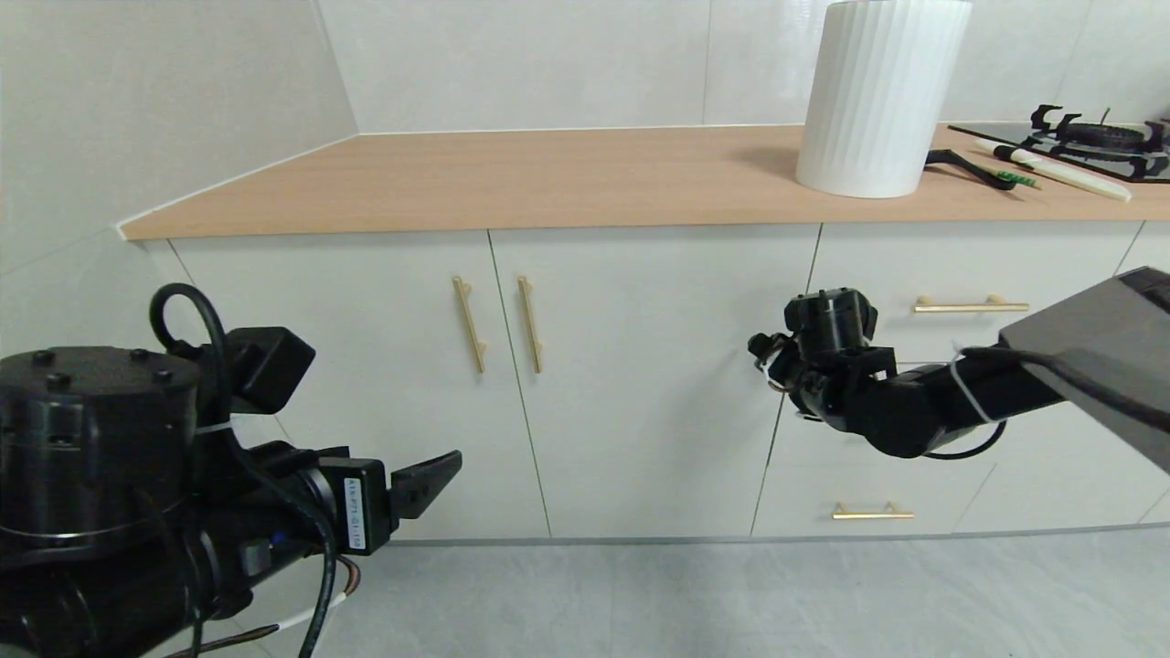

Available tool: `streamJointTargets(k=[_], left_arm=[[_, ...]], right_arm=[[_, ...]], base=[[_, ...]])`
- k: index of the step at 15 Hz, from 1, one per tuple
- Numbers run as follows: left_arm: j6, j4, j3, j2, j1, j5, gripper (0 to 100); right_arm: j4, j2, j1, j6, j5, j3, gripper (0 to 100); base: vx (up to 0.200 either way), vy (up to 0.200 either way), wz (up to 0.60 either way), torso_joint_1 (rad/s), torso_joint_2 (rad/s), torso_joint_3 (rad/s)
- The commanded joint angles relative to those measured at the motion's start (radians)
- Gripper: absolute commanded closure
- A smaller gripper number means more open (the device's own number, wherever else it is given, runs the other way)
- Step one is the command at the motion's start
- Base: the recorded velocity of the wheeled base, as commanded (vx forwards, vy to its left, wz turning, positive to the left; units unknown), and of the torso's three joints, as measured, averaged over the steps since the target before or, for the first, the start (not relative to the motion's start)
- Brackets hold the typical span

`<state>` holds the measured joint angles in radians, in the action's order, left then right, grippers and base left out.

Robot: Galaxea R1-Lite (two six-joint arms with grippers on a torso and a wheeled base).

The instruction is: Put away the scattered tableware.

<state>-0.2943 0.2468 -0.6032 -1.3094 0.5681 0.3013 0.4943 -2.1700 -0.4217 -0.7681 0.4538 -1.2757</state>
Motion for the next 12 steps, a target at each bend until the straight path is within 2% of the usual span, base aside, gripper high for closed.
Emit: streamJointTargets(k=[1, 3, 6, 7, 8, 9, 10, 11, 12], left_arm=[[0.000, 0.000, 0.033, 0.134, -0.019, 0.006, 0], [0.000, 0.000, 0.131, 0.266, -0.027, 0.041, 0], [0.003, -0.003, 0.275, 0.509, -0.031, 0.154, 0], [0.018, -0.035, 0.295, 0.601, -0.060, 0.171, 0], [0.053, -0.101, 0.301, 0.685, -0.097, 0.173, 0], [0.093, -0.210, 0.295, 0.785, -0.131, 0.171, 0], [0.115, -0.268, 0.287, 0.838, -0.148, 0.168, 0], [0.142, -0.347, 0.264, 0.926, -0.189, 0.154, 0], [0.147, -0.354, 0.261, 0.967, -0.217, 0.139, 0]], right_arm=[[0.006, 0.306, 0.003, 0.049, -0.001, 0.216, 0], [0.006, 0.519, 0.004, 0.082, 0.002, 0.411, 0], [0.043, 0.865, 0.021, 0.202, 0.022, 0.740, 0], [0.046, 0.998, 0.047, 0.260, 0.022, 0.835, 0], [0.046, 1.118, 0.077, 0.322, 0.022, 0.909, 0], [0.044, 1.265, 0.115, 0.408, 0.020, 0.974, 0], [0.037, 1.352, 0.139, 0.461, 0.016, 1.000, 0], [0.001, 1.526, 0.185, 0.579, 0.019, 1.030, 0], [-0.054, 1.658, 0.225, 0.664, 0.025, 1.029, 0]], base=[[0.000, 0.000, 0.00, 0.000, 0.00, 0.000], [0.000, 0.000, 0.00, 0.000, 0.00, 0.000], [0.000, 0.000, 0.00, 0.000, 0.00, 0.000], [0.000, 0.000, 0.00, 0.000, 0.00, 0.000], [0.000, 0.000, 0.00, 0.000, 0.00, 0.000], [0.000, 0.000, 0.00, 0.000, 0.00, 0.000], [0.000, 0.000, 0.00, 0.000, 0.00, 0.000], [0.000, 0.000, 0.00, 0.000, 0.00, 0.000], [0.000, 0.000, 0.00, 0.000, 0.00, 0.000]])
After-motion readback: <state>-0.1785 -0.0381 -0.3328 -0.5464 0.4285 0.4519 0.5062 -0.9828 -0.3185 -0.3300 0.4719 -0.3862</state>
